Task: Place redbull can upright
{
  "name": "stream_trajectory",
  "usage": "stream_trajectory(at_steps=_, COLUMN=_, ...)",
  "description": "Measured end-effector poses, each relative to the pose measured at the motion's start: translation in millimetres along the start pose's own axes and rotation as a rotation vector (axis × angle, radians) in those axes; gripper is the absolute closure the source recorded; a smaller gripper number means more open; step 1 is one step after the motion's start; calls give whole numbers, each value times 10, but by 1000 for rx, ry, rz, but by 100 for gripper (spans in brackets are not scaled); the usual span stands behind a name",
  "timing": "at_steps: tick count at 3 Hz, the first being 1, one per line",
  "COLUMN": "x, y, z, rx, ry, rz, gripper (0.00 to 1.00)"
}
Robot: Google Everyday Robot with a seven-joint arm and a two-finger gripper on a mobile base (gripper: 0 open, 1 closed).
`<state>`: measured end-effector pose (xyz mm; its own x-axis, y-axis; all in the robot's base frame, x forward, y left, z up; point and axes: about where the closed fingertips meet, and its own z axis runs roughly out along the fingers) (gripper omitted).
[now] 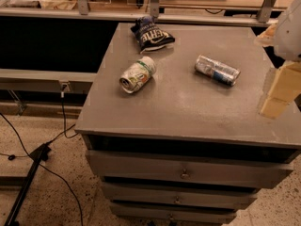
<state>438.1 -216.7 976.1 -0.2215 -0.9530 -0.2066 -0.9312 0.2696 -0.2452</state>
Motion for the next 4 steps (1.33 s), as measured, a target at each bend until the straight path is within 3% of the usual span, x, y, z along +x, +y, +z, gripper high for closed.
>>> stream_trajectory(at_steps=1, x=0, y=0, z=0, rx=0, ry=0, rz=0, gripper=0)
stream_trajectory(at_steps=2, x=-65, y=-228, z=47, rx=9, ry=-16, rz=16, gripper=0)
stream_trajectory(at_steps=3, x=-167, y=-675, z=207, rx=5, ry=-14, rz=56, gripper=0)
stream_trajectory(at_steps=4, x=-313, y=-1026, z=536, rx=-20, ry=62, rz=104, gripper=0)
